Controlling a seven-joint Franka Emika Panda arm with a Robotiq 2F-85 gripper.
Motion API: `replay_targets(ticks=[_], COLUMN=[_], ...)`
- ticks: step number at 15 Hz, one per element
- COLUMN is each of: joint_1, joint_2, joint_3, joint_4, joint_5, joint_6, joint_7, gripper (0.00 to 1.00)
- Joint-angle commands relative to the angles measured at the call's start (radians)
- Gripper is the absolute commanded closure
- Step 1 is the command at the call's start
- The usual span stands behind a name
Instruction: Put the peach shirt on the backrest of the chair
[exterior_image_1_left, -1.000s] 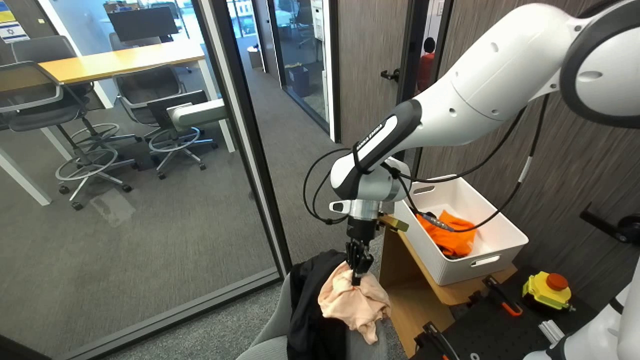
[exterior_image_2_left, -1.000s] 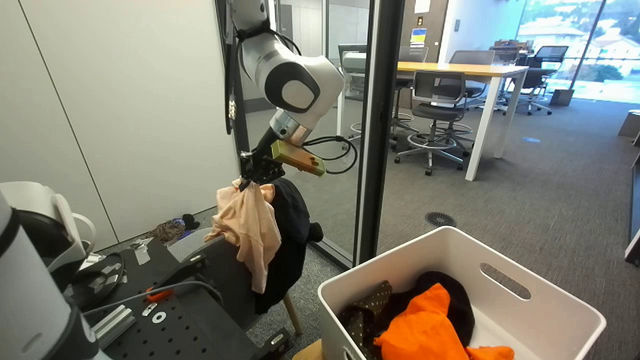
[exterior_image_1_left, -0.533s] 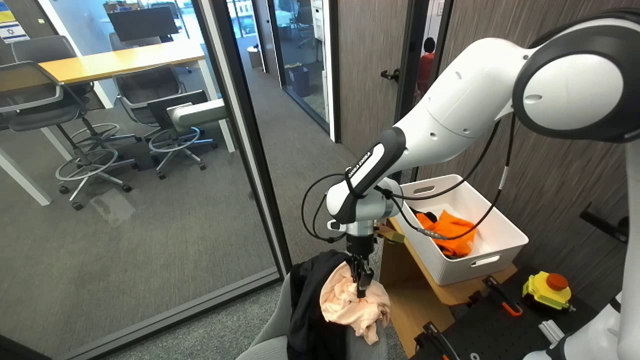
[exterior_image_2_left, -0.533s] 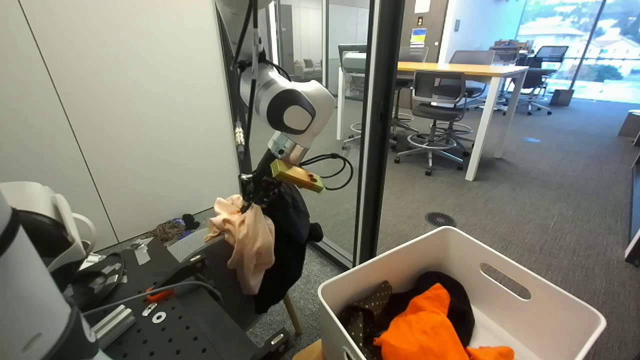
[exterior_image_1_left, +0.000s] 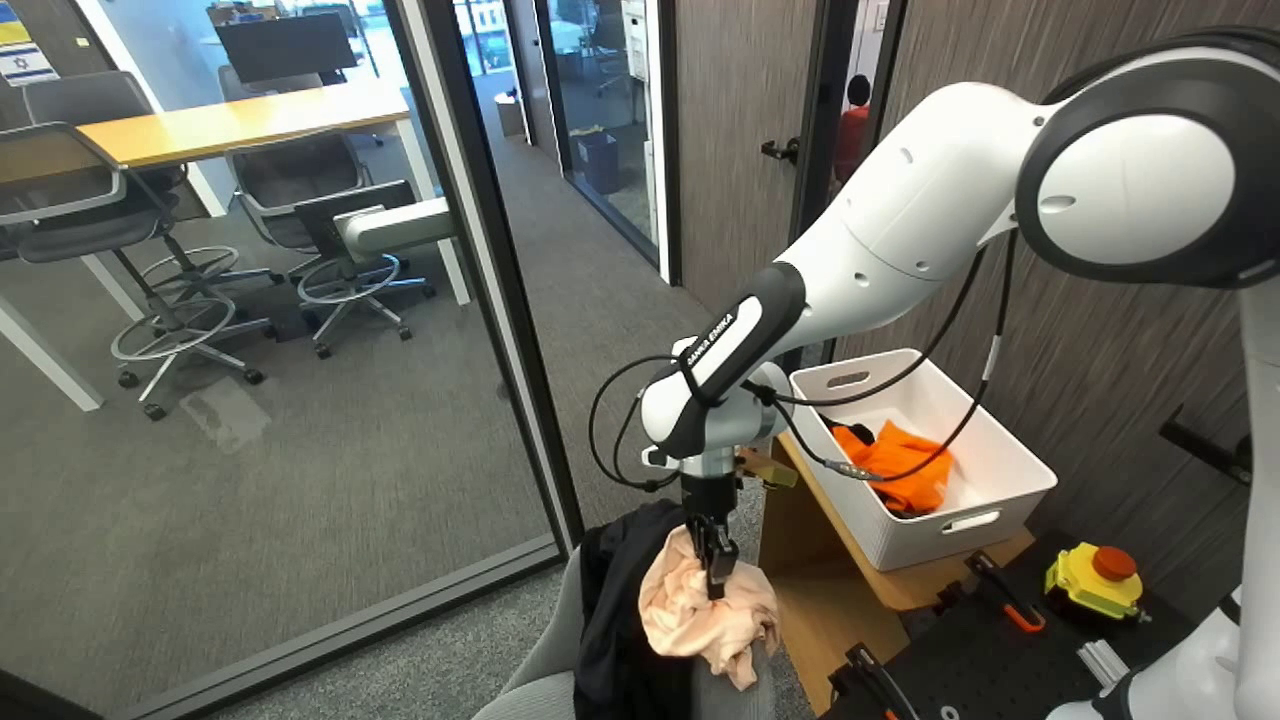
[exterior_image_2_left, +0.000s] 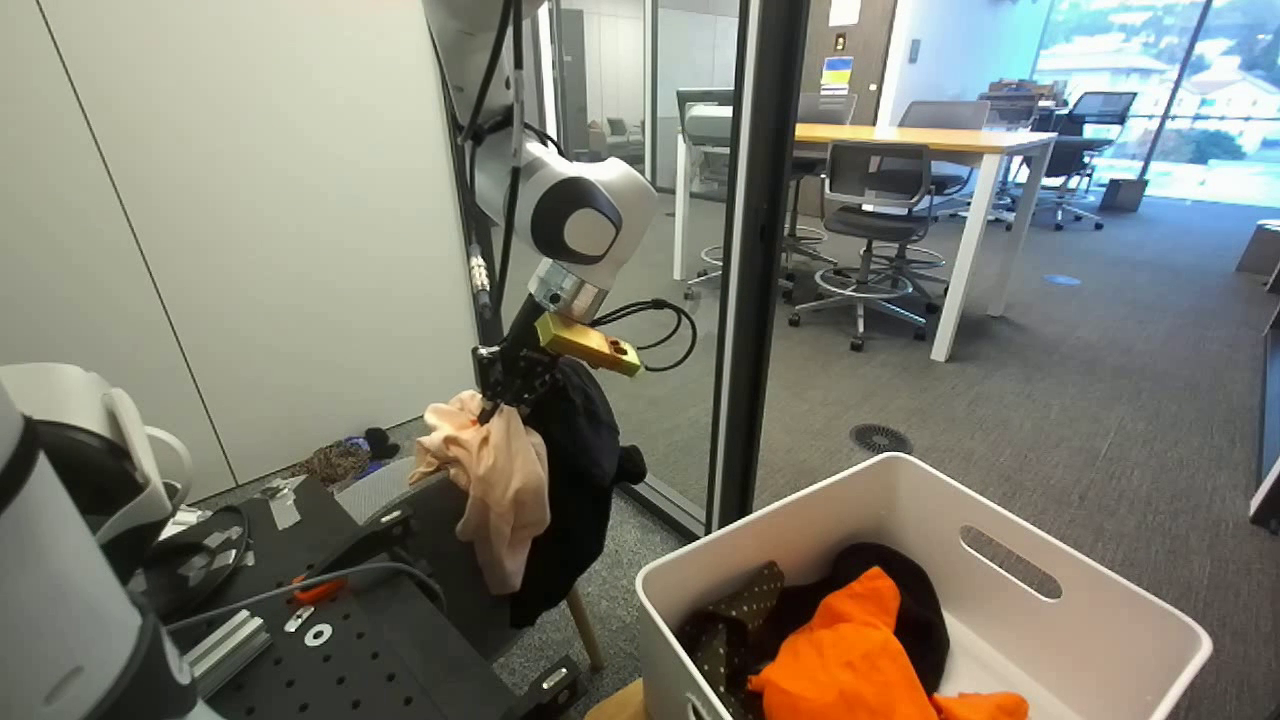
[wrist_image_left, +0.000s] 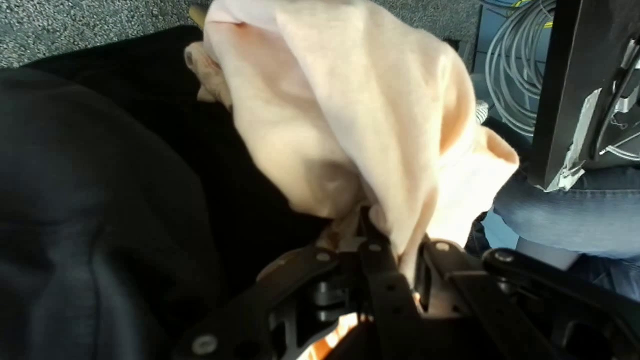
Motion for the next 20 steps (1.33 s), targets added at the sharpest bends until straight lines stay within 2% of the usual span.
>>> replay_targets(ticks=[1,2,3,4,6,12,16,20], joint_1=[-0.016,-0.014,-0.013,-0.013,-0.016,-0.038,-0.024,-0.068], joint_2=[0.008,0.006,0.003,0.001,-0.012,-0.050,-0.085,-0.206], joint_3=[0.025,0.023,0.019,0.016,0.009,-0.015,-0.069,-0.124], joint_4=[0.021,0.021,0.026,0.031,0.039,0.064,0.067,-0.014], joint_5=[-0.036,-0.047,-0.058,-0.068,-0.090,-0.170,-0.286,-0.360], joint_6=[-0.005,-0.007,-0.019,-0.025,-0.032,-0.069,-0.070,-0.039], joint_7=[0.036,0.041,0.050,0.063,0.090,0.185,0.341,0.497], gripper=[0.91,0.91,0.63,0.62,0.49,0.02,0.00,0.00])
